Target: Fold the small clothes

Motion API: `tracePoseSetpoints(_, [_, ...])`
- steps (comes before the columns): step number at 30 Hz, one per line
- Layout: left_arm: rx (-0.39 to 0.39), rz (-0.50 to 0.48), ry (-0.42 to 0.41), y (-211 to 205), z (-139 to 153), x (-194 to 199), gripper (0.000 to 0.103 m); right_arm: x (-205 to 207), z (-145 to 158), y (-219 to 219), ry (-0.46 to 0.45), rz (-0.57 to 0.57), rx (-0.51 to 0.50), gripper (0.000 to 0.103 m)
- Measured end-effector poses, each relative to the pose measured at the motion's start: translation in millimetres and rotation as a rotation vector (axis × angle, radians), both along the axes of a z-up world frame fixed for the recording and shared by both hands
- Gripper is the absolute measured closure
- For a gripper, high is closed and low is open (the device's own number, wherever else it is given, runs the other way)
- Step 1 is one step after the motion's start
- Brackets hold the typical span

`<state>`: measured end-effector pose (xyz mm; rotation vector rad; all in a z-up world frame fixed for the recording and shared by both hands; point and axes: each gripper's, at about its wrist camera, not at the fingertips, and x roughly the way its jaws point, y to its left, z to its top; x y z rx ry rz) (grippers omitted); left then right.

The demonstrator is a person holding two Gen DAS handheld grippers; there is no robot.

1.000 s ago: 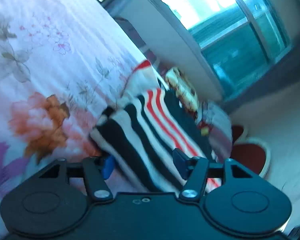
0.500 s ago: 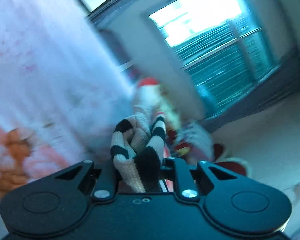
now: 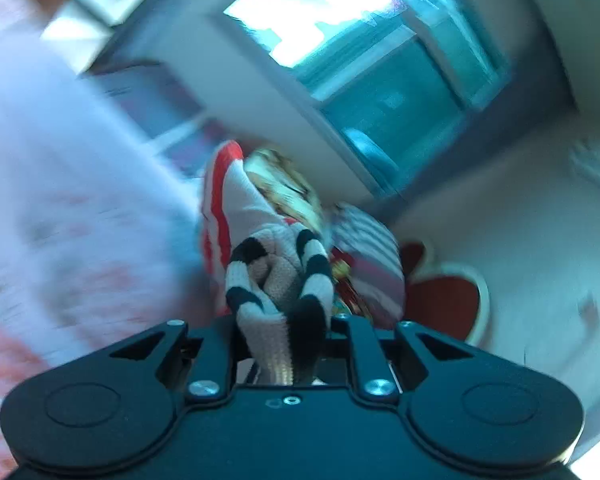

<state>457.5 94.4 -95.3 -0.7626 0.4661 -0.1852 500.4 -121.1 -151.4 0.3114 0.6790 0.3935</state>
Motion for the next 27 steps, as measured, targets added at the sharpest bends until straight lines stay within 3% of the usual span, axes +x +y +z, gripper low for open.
tracePoseSetpoints(3, [0.117, -0.116, -0.006, -61.0, 26.6, 21.9, 0.088, -17.7, 11.0, -53.3, -0.008, -0.126, 0.104, 0.103])
tracePoseSetpoints(5, [0.208, -0.187, 0.006, -104.3, 29.1, 32.0, 0.088, -27.6, 16.7, -91.1, -0.006, -0.208, 0.147, 0.103])
tracePoseSetpoints(9, [0.347, -0.349, 0.082, -195.3, 1.9, 51.6, 0.084, -42.0, 24.7, -160.3, 0.019, -0.33, 0.232, 0.103])
tracePoseSetpoints(12, [0.458, -0.484, 0.177, -256.6, -39.9, 58.8, 0.073, -51.0, 34.7, -189.8, 0.024, -0.341, 0.262, 0.103])
tracePoseSetpoints(13, [0.522, -0.5, 0.174, -266.8, -48.3, 53.0, 0.062, -52.6, 39.3, -195.6, 0.03, -0.345, 0.262, 0.102])
tracePoseSetpoints(14, [0.549, -0.517, 0.135, -271.5, -45.1, 45.2, 0.04, -55.1, 42.2, -200.8, 0.033, -0.347, 0.264, 0.097])
tracePoseSetpoints(15, [0.517, -0.545, 0.097, -269.3, -37.9, 36.6, 0.03, -57.4, 45.6, -204.7, 0.032, -0.35, 0.267, 0.062])
tracePoseSetpoints(16, [0.45, -0.56, 0.067, -259.7, -28.4, 27.3, 0.025, -60.6, 48.5, -208.7, 0.024, -0.357, 0.277, 0.017])
tracePoseSetpoints(17, [0.415, -0.565, 0.048, -252.2, -20.0, 20.3, 0.026, -63.1, 50.8, -211.3, 0.007, -0.37, 0.294, 0.011])
tracePoseSetpoints(18, [0.402, -0.55, 0.003, -237.8, -8.9, 10.3, 0.026, -63.5, 52.9, -213.9, -0.001, -0.355, 0.318, 0.014])
tracePoseSetpoints(19, [0.405, -0.517, -0.04, -224.2, -0.9, 3.7, 0.026, -62.5, 54.5, -212.8, 0.005, -0.331, 0.339, 0.025])
tracePoseSetpoints(21, [0.408, -0.431, -0.043, -188.3, 7.9, 1.8, 0.028, -58.7, 57.9, -204.5, 0.016, -0.283, 0.365, 0.04])
tracePoseSetpoints(24, [0.43, -0.306, 0.031, -137.9, 1.3, 14.9, 0.033, -40.6, 53.9, -185.1, 0.083, -0.213, 0.39, 0.041])
tracePoseSetpoints(27, [0.367, -0.299, 0.121, -110.5, -22.8, 36.1, 0.04, -21.1, 39.2, -169.4, 0.18, -0.183, 0.396, 0.041])
